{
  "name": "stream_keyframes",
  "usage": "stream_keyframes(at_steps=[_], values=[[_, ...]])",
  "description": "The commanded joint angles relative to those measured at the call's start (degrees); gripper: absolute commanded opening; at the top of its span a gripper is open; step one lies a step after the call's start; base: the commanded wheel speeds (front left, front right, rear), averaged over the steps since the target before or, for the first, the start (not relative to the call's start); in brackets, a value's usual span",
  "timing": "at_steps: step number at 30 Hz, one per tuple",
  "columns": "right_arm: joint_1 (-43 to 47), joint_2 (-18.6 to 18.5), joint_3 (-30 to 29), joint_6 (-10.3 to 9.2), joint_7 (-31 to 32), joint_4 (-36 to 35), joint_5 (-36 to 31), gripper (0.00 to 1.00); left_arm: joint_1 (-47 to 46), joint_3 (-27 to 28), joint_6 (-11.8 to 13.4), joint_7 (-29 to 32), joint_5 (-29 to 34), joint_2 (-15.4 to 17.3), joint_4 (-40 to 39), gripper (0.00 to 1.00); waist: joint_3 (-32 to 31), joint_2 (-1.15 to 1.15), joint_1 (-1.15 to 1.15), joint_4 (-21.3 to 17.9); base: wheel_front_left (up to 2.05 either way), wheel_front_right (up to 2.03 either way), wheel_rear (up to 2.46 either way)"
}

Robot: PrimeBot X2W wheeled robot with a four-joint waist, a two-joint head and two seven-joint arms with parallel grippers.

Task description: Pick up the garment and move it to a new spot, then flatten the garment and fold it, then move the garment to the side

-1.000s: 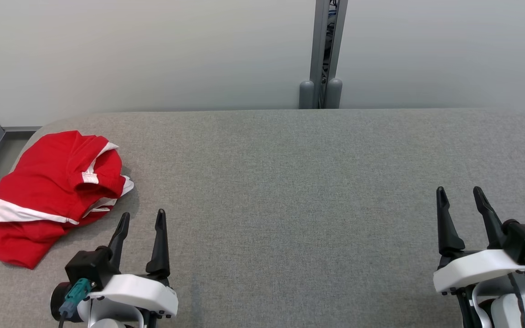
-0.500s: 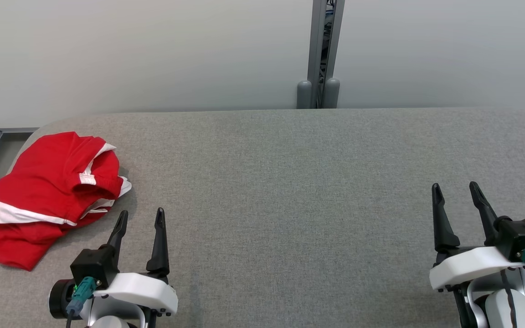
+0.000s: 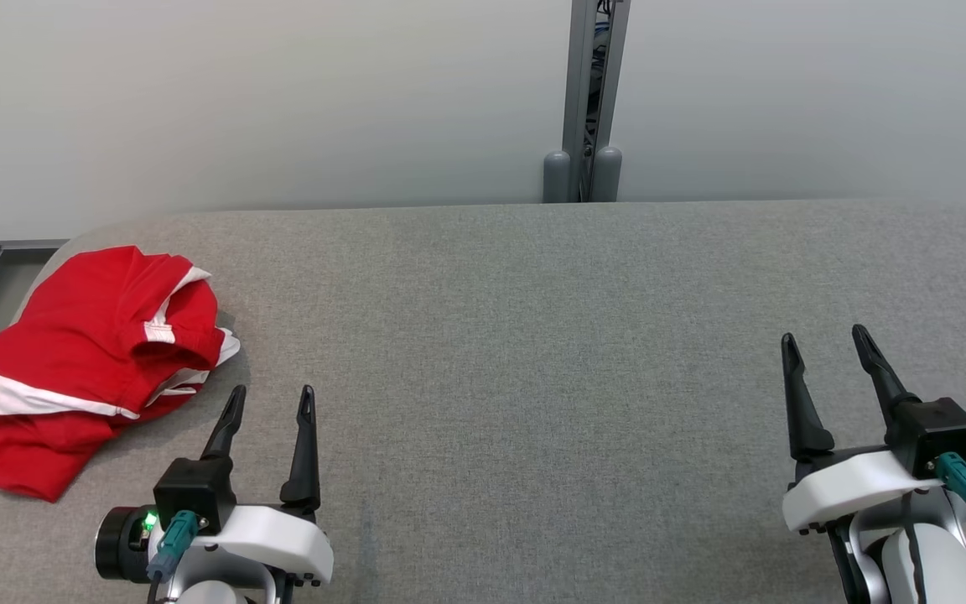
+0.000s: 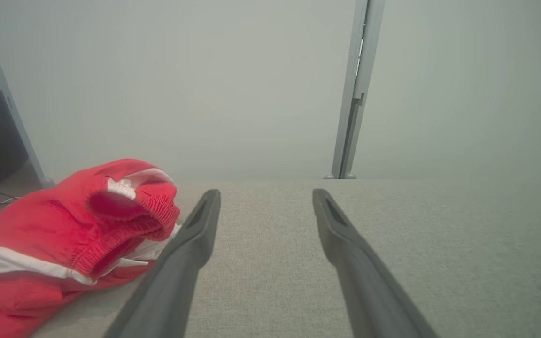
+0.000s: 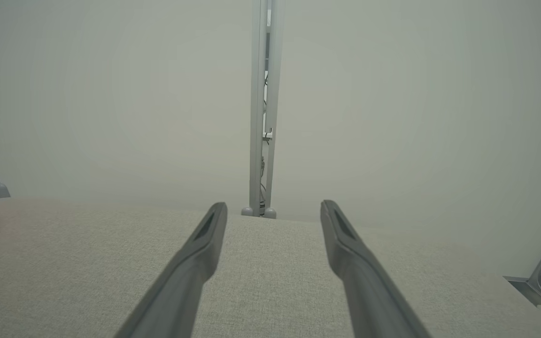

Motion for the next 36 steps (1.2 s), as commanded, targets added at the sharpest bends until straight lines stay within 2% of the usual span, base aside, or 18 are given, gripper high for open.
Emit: stream_keyframes(at_steps=[1, 22, 27, 36], values=[[-0.9, -0.5, 0.0, 0.27, -0.8, 0.3, -1.6, 1.00, -1.3, -0.1, 0.5, -0.6, 1.3, 0.3, 0.2, 1.00, -0.1, 0.00, 0.00, 0.0, 0.00, 0.00, 0.00], [-0.5, -0.5, 0.9, 0.22, -1.1, 1.2, -1.9, 1.00, -1.0, -0.5, 0.1, -0.9, 0.9, 0.3, 0.7, 1.00, -0.4, 0.00, 0.00, 0.9, 0.00, 0.00, 0.00], [0.3, -0.4, 1.7, 0.22, -1.1, 1.0, -1.1, 1.00, -1.5, -1.1, 0.1, -0.8, 0.7, 0.3, 0.5, 1.00, -0.3, 0.00, 0.00, 3.7, 0.00, 0.00, 0.00], [0.9, -0.5, 2.9, 0.21, -1.1, 0.5, -0.1, 1.00, -0.4, 0.2, -0.3, -0.9, 2.0, 0.3, 1.1, 1.00, 0.4, 0.00, 0.00, 11.1, 0.00, 0.00, 0.00]])
